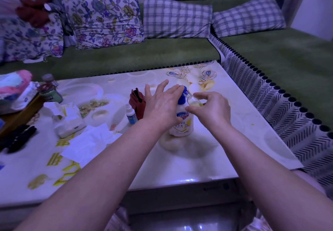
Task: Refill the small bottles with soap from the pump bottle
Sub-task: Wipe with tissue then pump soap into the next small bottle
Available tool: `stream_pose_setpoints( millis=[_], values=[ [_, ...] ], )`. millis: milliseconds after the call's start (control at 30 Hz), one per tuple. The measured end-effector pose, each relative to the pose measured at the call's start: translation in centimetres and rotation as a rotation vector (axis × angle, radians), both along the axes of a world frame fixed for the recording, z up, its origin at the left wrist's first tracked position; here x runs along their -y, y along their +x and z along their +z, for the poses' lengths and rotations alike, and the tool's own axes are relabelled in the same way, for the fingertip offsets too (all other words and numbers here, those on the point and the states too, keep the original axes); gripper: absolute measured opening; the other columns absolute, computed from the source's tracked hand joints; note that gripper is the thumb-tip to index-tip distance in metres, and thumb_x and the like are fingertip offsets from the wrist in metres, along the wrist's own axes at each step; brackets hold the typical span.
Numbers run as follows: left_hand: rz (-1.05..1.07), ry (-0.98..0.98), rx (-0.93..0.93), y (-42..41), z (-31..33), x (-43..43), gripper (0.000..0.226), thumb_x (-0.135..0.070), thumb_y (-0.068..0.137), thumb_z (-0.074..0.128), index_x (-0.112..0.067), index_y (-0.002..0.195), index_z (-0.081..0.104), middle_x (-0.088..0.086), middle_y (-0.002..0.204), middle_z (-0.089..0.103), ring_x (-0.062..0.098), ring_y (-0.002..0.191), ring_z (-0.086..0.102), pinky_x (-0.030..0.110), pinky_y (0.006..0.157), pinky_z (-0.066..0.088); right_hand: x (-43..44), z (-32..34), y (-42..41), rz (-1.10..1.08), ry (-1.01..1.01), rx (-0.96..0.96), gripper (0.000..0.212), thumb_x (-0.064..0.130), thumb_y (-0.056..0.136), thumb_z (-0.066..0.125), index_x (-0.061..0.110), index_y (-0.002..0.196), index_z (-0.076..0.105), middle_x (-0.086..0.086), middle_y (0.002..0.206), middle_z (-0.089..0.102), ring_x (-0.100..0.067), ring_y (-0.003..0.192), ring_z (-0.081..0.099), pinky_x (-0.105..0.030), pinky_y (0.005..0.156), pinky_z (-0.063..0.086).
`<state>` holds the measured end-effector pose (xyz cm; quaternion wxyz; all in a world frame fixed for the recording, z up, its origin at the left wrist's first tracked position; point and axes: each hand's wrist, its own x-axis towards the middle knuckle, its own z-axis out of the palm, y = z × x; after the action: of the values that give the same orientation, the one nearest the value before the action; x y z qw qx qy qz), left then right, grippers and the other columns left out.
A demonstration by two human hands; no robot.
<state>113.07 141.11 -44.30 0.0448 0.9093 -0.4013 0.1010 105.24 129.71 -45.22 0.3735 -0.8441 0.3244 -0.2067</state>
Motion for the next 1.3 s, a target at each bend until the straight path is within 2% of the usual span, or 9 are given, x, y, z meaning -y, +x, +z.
stream_pose_setpoints(
  millis=[200,433,533,633,800,1000,1300],
  values=[
    [0.003,0.020,0.012,0.1,0.1,0.1,0.088,-0.045,0.071,0.075,-0.030,0.143,0.026,-0.014,0.150,0.030,0.020,0.145,0.009,0.062,0.111,0.003,0.1,0.1,0.0,0.004,-0.003,-0.005,0.048,0.035,0.066,0.079,0.030,0.112,0.069,0.009,0.118,0.067,-0.016,0.102,0.064,-0.035,0.096,0.047],
    [0.009,0.050,0.107,0.0,-0.3,0.5,0.083,-0.044,0.075,0.071,-0.029,0.142,0.026,-0.013,0.149,0.033,0.020,0.144,0.012,0.062,0.111,0.004,0.2,-0.6,0.1,-0.012,-0.015,-0.007,0.046,0.033,0.069,0.078,0.028,0.114,0.068,0.010,0.120,0.066,-0.016,0.106,0.063,-0.029,0.092,0.046],
    [0.006,0.040,0.150,-0.1,-1.3,0.4,0.080,-0.040,0.076,0.069,-0.027,0.142,0.027,-0.013,0.148,0.035,0.020,0.143,0.016,0.060,0.111,0.003,0.0,-1.3,0.1,-0.016,-0.022,-0.002,0.044,0.031,0.069,0.077,0.027,0.113,0.069,0.008,0.118,0.067,-0.016,0.105,0.063,-0.031,0.095,0.045],
    [0.005,0.044,0.159,-0.3,-1.8,0.2,0.082,-0.043,0.074,0.069,-0.028,0.142,0.026,-0.015,0.147,0.035,0.020,0.142,0.017,0.060,0.110,0.002,-0.1,-1.6,-0.1,-0.013,-0.009,-0.022,0.045,0.031,0.070,0.076,0.028,0.115,0.068,0.009,0.118,0.067,-0.015,0.104,0.063,-0.027,0.086,0.044],
    [-0.001,0.031,0.096,0.0,-0.7,0.3,0.078,-0.046,0.072,0.071,-0.030,0.139,0.032,-0.017,0.144,0.039,0.021,0.144,0.012,0.063,0.109,0.003,0.2,-1.2,0.1,-0.004,-0.013,-0.011,0.045,0.032,0.069,0.077,0.028,0.113,0.069,0.007,0.119,0.067,-0.016,0.106,0.063,-0.031,0.093,0.046],
    [0.015,-0.005,0.029,0.2,0.1,0.3,0.078,-0.047,0.072,0.071,-0.032,0.139,0.033,-0.017,0.144,0.038,0.020,0.144,0.009,0.062,0.111,0.003,0.4,-0.7,0.6,-0.022,-0.008,0.000,0.047,0.035,0.065,0.078,0.032,0.111,0.069,0.010,0.116,0.068,-0.016,0.107,0.062,-0.035,0.095,0.047],
    [0.014,0.001,0.019,0.1,0.1,0.3,0.080,-0.046,0.071,0.072,-0.032,0.138,0.032,-0.017,0.145,0.037,0.019,0.144,0.011,0.063,0.110,0.004,0.4,-0.7,0.5,-0.022,-0.004,-0.001,0.047,0.035,0.064,0.079,0.031,0.110,0.069,0.008,0.114,0.069,-0.017,0.107,0.063,-0.038,0.099,0.045]
  ],
)
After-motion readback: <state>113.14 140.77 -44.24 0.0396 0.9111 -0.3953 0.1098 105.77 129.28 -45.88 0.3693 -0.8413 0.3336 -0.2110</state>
